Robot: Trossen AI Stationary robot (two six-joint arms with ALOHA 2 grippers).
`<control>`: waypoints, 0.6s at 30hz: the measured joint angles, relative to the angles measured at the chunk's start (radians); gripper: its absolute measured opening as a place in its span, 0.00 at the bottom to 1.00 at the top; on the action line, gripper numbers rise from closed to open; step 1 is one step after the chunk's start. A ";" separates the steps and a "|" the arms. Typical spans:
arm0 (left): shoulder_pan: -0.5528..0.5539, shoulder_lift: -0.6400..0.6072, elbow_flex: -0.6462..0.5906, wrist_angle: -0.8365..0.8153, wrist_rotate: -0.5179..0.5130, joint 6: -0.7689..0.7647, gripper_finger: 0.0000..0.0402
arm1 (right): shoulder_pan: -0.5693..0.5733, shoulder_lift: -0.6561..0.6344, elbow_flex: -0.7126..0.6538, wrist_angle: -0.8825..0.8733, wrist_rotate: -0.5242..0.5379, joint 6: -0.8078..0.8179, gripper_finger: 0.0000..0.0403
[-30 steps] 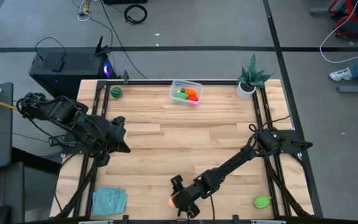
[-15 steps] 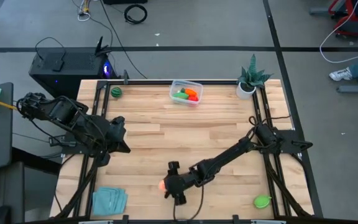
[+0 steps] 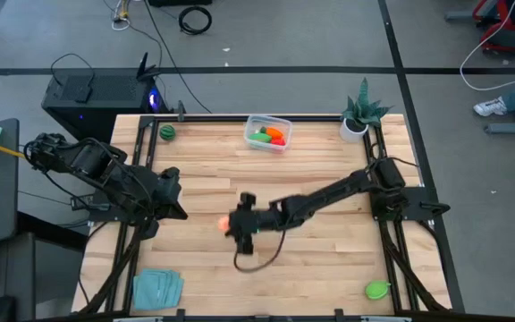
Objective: Pick and placing Produce into tupperware
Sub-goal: Put the light pink peach into the transparent container
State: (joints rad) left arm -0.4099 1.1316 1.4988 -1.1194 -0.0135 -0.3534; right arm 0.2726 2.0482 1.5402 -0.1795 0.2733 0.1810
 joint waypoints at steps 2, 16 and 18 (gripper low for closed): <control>0.000 0.000 0.000 -0.001 0.000 0.002 0.07 | -0.032 -0.029 0.000 -0.024 0.020 0.000 0.62; 0.037 0.000 0.000 0.000 -0.096 0.051 0.05 | -0.285 -0.268 0.000 -0.239 0.129 0.062 0.62; 0.051 0.000 0.000 0.005 -0.105 0.051 0.05 | -0.326 -0.288 0.000 -0.278 0.129 0.061 0.62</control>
State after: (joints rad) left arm -0.3585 1.1316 1.4989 -1.1148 -0.1186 -0.3027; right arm -0.0535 1.7605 1.5402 -0.4576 0.4019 0.2423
